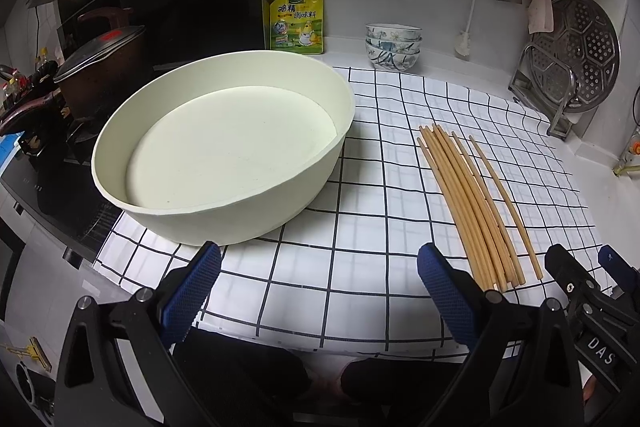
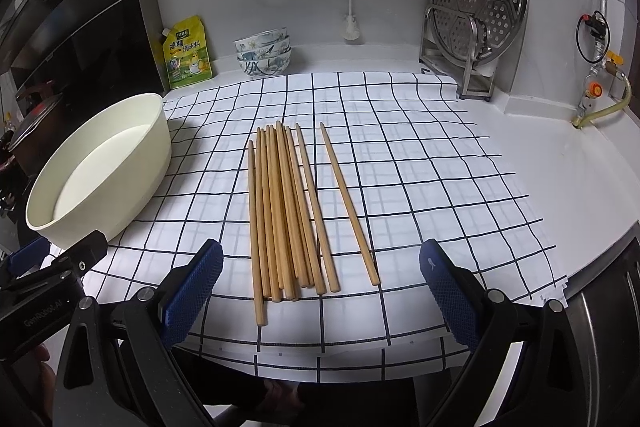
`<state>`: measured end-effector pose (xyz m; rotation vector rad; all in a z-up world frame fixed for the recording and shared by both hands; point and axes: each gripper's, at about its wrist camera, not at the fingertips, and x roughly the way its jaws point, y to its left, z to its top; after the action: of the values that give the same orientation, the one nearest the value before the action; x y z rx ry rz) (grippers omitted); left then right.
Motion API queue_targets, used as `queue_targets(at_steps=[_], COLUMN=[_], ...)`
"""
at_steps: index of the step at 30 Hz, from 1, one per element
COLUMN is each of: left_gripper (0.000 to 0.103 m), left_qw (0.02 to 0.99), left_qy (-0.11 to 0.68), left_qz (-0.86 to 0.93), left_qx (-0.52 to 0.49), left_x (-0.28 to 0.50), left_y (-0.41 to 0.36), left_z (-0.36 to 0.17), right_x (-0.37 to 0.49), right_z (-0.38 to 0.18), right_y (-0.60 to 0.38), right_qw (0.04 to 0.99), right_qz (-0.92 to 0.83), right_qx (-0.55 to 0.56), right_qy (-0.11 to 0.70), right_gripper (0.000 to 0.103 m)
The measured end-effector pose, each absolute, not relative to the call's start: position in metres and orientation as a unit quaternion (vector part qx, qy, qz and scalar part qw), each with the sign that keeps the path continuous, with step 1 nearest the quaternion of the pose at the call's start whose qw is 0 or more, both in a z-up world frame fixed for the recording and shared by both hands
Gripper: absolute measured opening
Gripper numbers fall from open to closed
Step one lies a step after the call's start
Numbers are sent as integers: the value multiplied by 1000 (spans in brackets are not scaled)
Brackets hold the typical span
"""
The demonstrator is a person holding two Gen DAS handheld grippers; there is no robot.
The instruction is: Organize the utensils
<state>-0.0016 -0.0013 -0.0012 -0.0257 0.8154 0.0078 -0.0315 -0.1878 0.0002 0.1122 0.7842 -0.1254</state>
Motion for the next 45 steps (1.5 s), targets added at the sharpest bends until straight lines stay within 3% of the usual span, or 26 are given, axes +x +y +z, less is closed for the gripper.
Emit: queue_targets(at_steps=[45], left_gripper=[97], left_qw=[917], left_qy=[399], left_qz=[4], left_qx=[-16], left_x=[-2], left_y=[-4], left_z=[-4], right_x=[-32], right_z=[-1], right_y=[-187], right_qw=[920], right_qz=[-60], right_qx=[53], right_qy=[383], right_gripper=[94])
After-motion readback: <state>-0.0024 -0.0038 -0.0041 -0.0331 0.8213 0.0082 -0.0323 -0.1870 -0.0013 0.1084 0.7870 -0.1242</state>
